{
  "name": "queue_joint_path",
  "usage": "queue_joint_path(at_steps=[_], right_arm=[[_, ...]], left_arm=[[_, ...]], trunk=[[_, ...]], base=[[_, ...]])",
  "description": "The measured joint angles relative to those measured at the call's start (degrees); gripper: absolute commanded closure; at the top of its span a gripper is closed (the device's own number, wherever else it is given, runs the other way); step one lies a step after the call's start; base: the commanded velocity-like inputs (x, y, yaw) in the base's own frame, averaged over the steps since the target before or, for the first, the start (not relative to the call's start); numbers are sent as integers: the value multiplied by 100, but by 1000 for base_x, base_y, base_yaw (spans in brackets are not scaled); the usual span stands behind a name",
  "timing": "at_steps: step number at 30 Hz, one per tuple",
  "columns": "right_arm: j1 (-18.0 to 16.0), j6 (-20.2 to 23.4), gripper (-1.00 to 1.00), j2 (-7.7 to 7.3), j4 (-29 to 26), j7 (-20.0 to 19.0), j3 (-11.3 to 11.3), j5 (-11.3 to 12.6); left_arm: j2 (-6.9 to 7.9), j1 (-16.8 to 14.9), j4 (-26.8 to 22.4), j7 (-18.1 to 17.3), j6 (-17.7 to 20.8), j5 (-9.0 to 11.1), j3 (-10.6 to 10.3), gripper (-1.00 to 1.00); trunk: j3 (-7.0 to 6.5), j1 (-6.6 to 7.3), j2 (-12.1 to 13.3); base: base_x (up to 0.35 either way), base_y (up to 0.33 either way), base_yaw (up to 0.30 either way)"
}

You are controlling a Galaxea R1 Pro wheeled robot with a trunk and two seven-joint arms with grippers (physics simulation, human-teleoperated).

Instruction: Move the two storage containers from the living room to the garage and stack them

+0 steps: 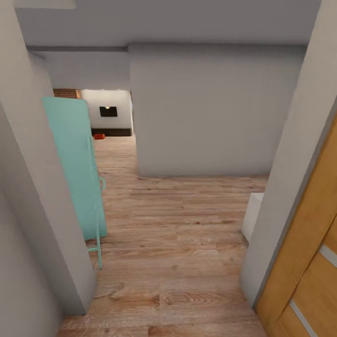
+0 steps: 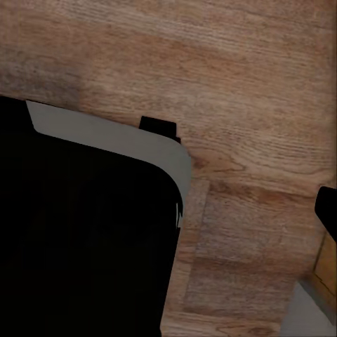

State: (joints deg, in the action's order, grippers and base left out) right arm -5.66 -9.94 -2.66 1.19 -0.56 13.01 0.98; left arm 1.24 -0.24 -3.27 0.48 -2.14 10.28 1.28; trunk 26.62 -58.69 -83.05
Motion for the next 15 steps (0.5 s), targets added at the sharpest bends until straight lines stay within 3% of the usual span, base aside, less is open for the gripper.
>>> queue_joint_path(at_steps=[15], right_arm=[[0,-7,-100,-5,0,0,4,15]], left_arm=[[0,0,-6,0,0,0,-2,-100]], trunk=[[0,0,0]], base=[[323,0,0]])
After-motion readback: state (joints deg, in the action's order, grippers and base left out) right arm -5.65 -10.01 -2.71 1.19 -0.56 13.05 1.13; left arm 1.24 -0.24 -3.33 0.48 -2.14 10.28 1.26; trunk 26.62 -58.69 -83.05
